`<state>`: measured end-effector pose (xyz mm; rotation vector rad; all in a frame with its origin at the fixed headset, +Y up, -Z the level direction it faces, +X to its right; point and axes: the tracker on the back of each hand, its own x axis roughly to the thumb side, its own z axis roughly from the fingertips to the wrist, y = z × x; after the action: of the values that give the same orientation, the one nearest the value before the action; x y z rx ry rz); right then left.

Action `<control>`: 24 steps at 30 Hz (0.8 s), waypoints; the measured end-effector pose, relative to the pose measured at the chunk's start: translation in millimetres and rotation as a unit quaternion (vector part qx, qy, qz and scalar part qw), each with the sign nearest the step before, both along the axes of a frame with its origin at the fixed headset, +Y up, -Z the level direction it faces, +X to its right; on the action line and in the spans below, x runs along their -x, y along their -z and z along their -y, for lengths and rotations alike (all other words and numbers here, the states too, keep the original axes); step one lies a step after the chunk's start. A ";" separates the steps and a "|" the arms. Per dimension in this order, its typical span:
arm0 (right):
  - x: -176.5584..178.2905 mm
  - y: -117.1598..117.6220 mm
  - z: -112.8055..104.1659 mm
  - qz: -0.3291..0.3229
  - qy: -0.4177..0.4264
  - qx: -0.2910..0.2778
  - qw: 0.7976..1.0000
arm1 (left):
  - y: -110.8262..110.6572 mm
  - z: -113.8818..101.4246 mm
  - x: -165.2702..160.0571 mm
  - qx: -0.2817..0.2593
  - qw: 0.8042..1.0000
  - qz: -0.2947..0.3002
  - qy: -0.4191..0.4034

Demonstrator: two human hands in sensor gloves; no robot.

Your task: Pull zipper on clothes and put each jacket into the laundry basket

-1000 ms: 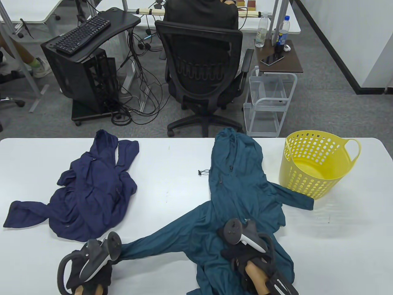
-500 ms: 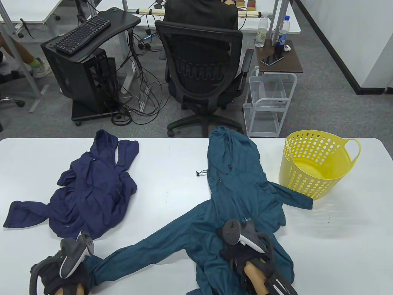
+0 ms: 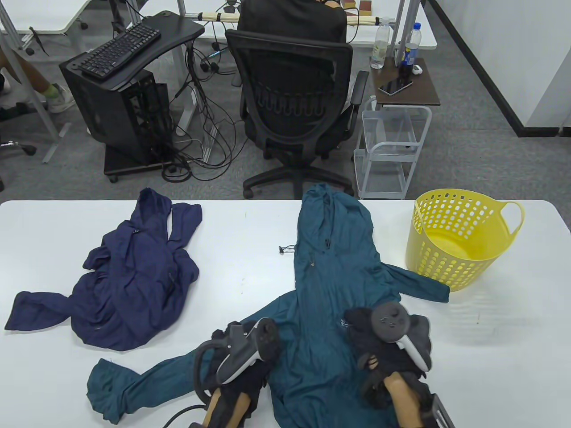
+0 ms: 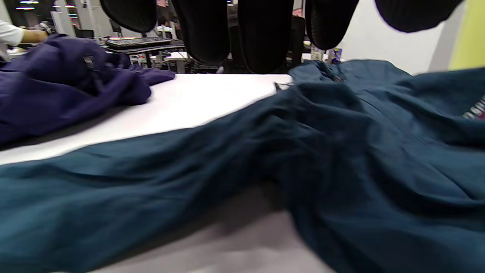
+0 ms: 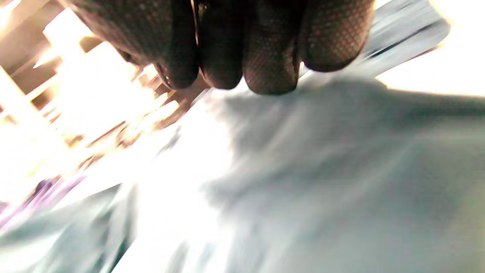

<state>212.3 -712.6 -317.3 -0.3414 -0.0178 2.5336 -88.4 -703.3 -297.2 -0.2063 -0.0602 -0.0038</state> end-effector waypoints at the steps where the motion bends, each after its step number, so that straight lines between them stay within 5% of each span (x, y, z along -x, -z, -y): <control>1: -22.3 0.5 4.9 0.064 -0.003 0.004 0.998 | 3.1 3.5 -9.3 -0.002 1.000 0.008 0.008; 5: -56.8 6.7 34.1 0.097 0.002 0.102 0.990 | 11.3 14.6 -26.9 -0.009 1.000 0.018 0.022; 11: -50.7 21.8 62.3 0.074 0.070 0.166 0.981 | 13.3 31.7 -26.3 -0.020 0.999 0.028 0.027; 17: -35.0 26.7 55.0 0.087 0.009 0.102 0.991 | 9.6 29.9 -21.0 -0.042 0.999 0.031 -0.003; 24: 12.8 4.9 15.3 -0.054 0.107 -0.043 0.992 | -5.9 5.8 -26.9 -0.111 0.984 0.063 -0.126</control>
<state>199.5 -728.0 -322.2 -0.1626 -0.0472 2.3265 -61.5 -709.1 -291.2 0.0257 -0.2107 0.2289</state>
